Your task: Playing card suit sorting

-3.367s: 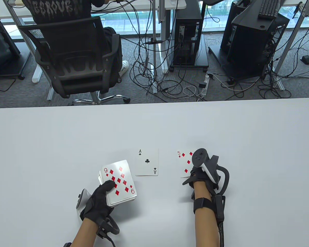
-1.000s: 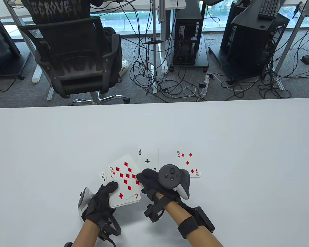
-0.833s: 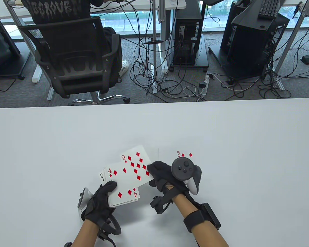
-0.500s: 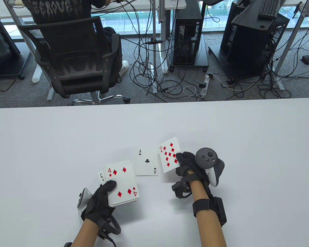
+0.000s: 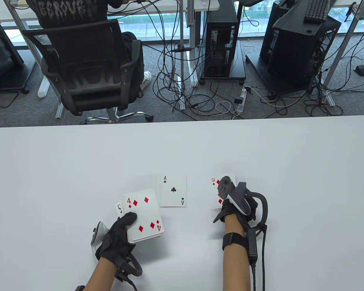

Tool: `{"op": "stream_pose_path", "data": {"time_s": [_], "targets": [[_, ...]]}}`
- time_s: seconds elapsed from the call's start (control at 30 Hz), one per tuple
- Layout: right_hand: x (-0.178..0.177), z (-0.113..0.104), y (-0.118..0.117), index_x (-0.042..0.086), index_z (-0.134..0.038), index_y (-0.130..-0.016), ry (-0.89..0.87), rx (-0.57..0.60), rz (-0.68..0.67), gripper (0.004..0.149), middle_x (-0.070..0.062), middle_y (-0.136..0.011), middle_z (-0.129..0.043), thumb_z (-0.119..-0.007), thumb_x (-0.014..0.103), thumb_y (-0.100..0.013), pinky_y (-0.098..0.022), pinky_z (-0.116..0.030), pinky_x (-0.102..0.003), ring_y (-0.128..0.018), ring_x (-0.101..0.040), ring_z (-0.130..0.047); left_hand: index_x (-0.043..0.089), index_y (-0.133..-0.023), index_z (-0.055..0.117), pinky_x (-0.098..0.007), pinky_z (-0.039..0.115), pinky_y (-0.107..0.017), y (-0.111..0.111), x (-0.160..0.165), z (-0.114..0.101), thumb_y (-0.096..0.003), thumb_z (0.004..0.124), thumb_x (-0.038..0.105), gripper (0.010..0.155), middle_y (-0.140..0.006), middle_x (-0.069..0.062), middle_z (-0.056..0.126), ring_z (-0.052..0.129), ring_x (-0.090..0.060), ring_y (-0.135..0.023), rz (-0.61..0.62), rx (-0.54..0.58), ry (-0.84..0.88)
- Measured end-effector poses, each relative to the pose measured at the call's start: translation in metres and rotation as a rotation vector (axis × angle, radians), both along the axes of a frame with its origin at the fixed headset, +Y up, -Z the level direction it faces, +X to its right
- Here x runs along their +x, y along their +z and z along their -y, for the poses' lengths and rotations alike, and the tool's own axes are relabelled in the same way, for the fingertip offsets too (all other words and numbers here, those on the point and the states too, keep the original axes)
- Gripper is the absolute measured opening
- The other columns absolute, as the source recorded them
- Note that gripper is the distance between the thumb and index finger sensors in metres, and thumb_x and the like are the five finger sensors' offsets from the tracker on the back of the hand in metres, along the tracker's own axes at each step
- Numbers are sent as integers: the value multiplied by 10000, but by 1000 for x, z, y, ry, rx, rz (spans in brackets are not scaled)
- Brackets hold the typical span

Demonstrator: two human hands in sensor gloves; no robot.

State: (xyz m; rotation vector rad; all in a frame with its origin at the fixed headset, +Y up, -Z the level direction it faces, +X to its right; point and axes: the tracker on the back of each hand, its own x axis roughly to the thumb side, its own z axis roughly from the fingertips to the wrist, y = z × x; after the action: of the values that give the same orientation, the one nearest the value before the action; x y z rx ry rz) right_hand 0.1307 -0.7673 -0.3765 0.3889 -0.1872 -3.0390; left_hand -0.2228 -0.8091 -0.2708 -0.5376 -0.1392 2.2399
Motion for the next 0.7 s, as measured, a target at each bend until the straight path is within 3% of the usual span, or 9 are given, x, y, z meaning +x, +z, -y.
{"op": "stream_pose_path", "data": {"time_s": [0.3, 0.43, 0.53, 0.7], "targets": [[-9, 0, 0, -170, -770, -730, 129, -68, 12, 556, -125, -356, -937, -662, 344, -549, -223, -851, -503, -278, -311, -980, 305, -1107, 282, -387, 705, -701, 0, 0, 0, -642, 664, 484, 628, -1133, -4, 486, 691, -254, -1003, 0, 3, 2], [-14, -20, 1, -172, -748, -751, 99, 41, -42, 558, -145, -385, -935, -661, 341, -552, -244, -844, -520, -298, -339, -978, 304, -1108, 282, -388, 703, -703, 0, -1, 0, -643, 663, 485, 628, -1134, -3, 483, 689, -255, -1004, -2, 2, 1], [-32, -41, 7, -170, -747, -746, -75, 161, -184, 536, -134, -381, -935, -668, 322, -548, -238, -849, -511, -289, -330, -981, 305, -1108, 280, -389, 701, -705, 0, 0, 0, -644, 662, 486, 628, -1135, -1, 481, 687, -254, -1006, 0, 3, -1], [-86, -59, 39, -185, -740, -747, -677, 270, -491, 510, -151, -390, -935, -664, 279, -550, -240, -846, -524, -298, -347, -979, 306, -1107, 280, -389, 700, -705, 0, -1, 0, -643, 663, 485, 628, -1135, -3, 482, 688, -253, -1006, -1, 3, -3]]}}
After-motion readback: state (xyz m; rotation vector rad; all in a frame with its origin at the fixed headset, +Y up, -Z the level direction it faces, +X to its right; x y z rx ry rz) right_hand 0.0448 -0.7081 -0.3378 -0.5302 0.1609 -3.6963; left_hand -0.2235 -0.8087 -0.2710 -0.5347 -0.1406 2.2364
